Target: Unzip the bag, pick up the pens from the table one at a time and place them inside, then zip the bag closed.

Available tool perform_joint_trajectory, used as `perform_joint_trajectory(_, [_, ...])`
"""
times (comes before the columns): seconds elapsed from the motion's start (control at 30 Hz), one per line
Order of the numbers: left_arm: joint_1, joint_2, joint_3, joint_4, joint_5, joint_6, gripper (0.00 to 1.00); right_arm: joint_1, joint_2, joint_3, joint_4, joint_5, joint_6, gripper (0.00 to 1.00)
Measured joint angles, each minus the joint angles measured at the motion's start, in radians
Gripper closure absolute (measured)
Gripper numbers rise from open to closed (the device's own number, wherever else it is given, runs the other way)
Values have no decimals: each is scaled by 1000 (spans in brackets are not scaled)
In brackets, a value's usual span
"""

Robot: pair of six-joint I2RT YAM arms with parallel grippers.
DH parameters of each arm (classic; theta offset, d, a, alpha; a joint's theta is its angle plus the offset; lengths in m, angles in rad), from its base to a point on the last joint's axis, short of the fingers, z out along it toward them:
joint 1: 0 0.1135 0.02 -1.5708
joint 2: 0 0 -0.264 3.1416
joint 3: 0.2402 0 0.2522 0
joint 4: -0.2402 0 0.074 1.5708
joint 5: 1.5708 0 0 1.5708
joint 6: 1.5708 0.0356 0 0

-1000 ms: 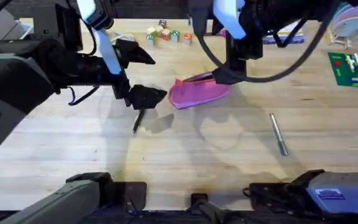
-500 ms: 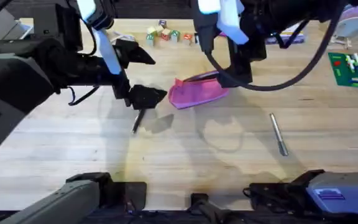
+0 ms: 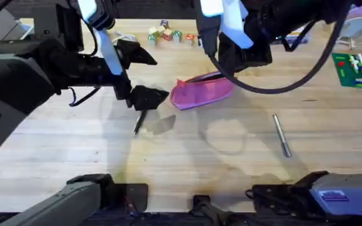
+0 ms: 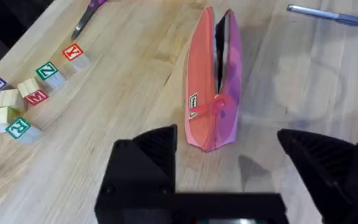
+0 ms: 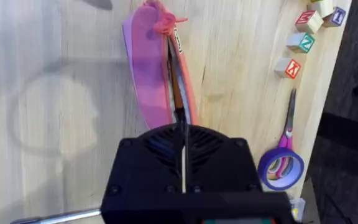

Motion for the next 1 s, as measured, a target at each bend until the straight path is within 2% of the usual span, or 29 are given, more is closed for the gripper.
perform_joint_trajectory(0.33, [0, 0, 0, 0, 0, 0, 7, -27, 10, 1, -2, -22, 6, 969])
perform_joint_trajectory(0.57, [0, 0, 0, 0, 0, 0, 7, -77, 77, 2, -6, -99, 27, 969])
perform_joint_trajectory(1.0, [0, 0, 0, 0, 0, 0, 7, -89, 204, 2, 8, -121, 20, 969])
